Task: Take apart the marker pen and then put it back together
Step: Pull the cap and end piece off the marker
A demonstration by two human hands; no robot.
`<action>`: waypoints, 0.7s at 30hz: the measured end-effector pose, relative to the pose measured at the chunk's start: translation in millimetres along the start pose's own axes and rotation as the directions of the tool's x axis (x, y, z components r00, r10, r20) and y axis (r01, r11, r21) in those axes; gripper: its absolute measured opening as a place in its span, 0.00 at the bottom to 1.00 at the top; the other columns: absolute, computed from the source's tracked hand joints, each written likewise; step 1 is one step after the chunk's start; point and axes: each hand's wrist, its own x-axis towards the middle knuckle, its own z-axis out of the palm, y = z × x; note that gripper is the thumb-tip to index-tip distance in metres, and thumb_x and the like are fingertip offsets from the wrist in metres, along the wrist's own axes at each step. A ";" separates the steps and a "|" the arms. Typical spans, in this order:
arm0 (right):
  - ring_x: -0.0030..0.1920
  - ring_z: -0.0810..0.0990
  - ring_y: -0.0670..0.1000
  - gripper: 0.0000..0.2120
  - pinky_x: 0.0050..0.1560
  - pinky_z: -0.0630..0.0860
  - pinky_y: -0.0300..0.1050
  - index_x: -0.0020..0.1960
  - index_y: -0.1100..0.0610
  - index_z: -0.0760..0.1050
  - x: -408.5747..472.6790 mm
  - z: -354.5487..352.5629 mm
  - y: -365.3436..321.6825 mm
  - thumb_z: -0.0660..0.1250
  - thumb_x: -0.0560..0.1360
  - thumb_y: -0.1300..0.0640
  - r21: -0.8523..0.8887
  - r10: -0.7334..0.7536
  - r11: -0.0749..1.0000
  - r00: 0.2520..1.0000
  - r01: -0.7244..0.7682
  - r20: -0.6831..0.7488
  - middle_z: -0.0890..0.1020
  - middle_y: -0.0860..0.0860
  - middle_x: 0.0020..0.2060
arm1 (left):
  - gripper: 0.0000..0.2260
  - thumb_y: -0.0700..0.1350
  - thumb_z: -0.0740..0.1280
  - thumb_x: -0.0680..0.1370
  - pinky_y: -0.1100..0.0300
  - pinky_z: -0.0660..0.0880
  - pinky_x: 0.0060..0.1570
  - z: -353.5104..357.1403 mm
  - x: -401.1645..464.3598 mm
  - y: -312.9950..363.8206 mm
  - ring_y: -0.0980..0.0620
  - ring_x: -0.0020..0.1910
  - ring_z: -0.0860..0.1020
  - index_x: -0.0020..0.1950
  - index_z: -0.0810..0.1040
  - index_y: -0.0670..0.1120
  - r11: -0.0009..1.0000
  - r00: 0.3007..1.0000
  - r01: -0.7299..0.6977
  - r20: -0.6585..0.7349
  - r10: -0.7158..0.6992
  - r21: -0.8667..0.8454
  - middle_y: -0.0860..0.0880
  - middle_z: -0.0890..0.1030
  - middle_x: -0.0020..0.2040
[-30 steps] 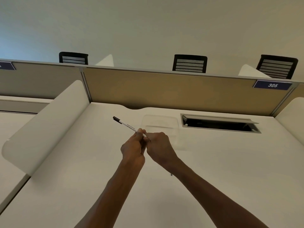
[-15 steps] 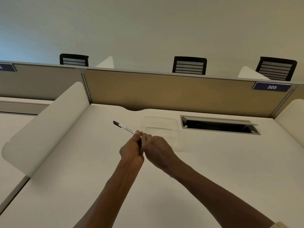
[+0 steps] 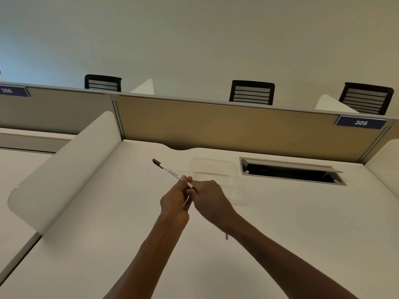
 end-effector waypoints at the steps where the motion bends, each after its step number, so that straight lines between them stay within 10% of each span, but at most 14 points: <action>1: 0.32 0.81 0.51 0.13 0.34 0.76 0.45 0.45 0.59 0.80 3.1 -4.4 0.3 0.60 0.80 0.54 0.158 0.117 0.980 0.992 -0.123 0.045 0.84 0.54 0.35 | 0.05 0.44 0.74 0.74 0.57 0.79 0.43 -1.7 0.8 0.4 0.53 0.40 0.86 0.40 0.86 0.44 1.000 1.000 -0.011 0.025 0.011 0.026 0.46 0.87 0.43; 6: 0.33 0.83 0.49 0.16 0.34 0.76 0.40 0.49 0.65 0.82 11.9 -28.3 15.4 0.62 0.81 0.53 0.621 0.303 0.514 0.803 -0.592 0.513 0.86 0.58 0.41 | 0.07 0.44 0.71 0.76 0.62 0.80 0.38 -9.9 3.2 0.2 0.50 0.44 0.86 0.42 0.87 0.43 0.988 0.990 -0.030 0.142 0.009 0.151 0.46 0.87 0.45; 13: 0.29 0.75 0.46 0.10 0.31 0.71 0.37 0.50 0.65 0.78 8.9 -25.3 26.8 0.61 0.81 0.60 0.641 0.137 0.112 0.651 -0.759 0.747 0.80 0.55 0.35 | 0.08 0.44 0.68 0.78 0.58 0.76 0.46 -14.0 7.7 1.4 0.52 0.47 0.85 0.54 0.82 0.43 0.974 0.968 -0.051 0.252 -0.007 0.220 0.48 0.86 0.51; 16: 0.26 0.67 0.45 0.10 0.29 0.64 0.37 0.47 0.62 0.78 7.9 -21.0 24.8 0.60 0.81 0.59 0.668 0.184 0.121 0.678 -0.734 0.712 0.76 0.53 0.31 | 0.07 0.43 0.67 0.79 0.58 0.76 0.48 -12.2 9.4 -1.6 0.53 0.47 0.85 0.53 0.82 0.43 0.980 0.970 -0.069 0.242 0.023 0.184 0.48 0.87 0.50; 21: 0.28 0.70 0.47 0.15 0.30 0.67 0.40 0.37 0.59 0.81 4.4 -8.0 5.7 0.63 0.80 0.57 0.600 0.395 0.558 0.819 -0.573 0.416 0.77 0.53 0.28 | 0.05 0.40 0.70 0.77 0.57 0.80 0.46 -3.9 8.3 -13.0 0.51 0.40 0.86 0.48 0.83 0.39 0.995 0.995 -0.074 0.065 0.070 0.061 0.46 0.87 0.39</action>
